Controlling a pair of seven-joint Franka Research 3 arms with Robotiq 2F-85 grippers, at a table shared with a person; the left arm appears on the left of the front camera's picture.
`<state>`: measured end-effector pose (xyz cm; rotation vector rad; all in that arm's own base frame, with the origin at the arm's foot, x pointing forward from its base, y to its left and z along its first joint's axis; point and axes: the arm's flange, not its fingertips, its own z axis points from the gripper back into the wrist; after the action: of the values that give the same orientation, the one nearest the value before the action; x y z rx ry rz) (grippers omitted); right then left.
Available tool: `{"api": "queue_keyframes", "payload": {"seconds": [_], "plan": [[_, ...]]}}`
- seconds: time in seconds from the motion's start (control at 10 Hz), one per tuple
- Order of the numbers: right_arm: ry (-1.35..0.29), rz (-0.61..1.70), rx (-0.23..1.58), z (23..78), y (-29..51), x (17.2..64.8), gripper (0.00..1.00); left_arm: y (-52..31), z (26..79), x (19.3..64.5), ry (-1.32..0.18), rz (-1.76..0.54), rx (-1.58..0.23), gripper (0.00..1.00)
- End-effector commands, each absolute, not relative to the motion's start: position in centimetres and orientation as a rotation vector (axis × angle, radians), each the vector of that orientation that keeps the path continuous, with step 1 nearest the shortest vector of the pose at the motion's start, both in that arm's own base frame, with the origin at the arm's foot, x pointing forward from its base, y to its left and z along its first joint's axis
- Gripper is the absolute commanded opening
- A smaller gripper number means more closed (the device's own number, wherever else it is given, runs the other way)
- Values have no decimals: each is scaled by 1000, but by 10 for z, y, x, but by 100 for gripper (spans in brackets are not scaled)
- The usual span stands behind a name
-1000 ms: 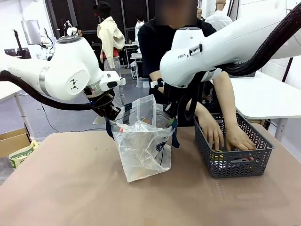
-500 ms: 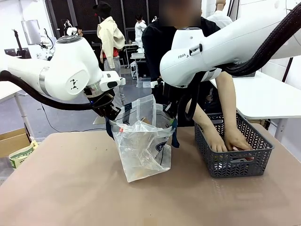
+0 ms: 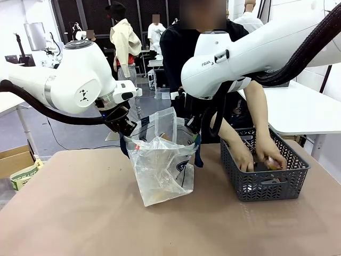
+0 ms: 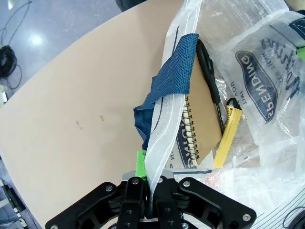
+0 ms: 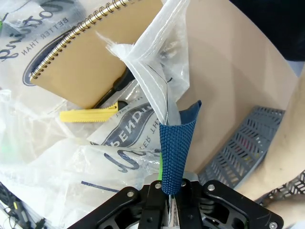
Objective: Transfer purchased items from the store into the shopping bag.
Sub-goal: Open the Reusable shopping bag in the center of the table.
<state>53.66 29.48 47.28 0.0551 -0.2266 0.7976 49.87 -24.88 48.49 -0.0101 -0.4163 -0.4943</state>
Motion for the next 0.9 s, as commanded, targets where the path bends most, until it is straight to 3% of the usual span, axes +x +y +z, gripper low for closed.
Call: {"api": "queue_keyframes", "payload": {"seconds": [0.0, 0.8], "plan": [[-227, 798, 55, 472, 294, 536, 0, -249, 486, 498, -419, -499, -6, 0], [-227, 798, 55, 472, 294, 536, 0, -249, 486, 498, -419, -499, -6, 0]]}}
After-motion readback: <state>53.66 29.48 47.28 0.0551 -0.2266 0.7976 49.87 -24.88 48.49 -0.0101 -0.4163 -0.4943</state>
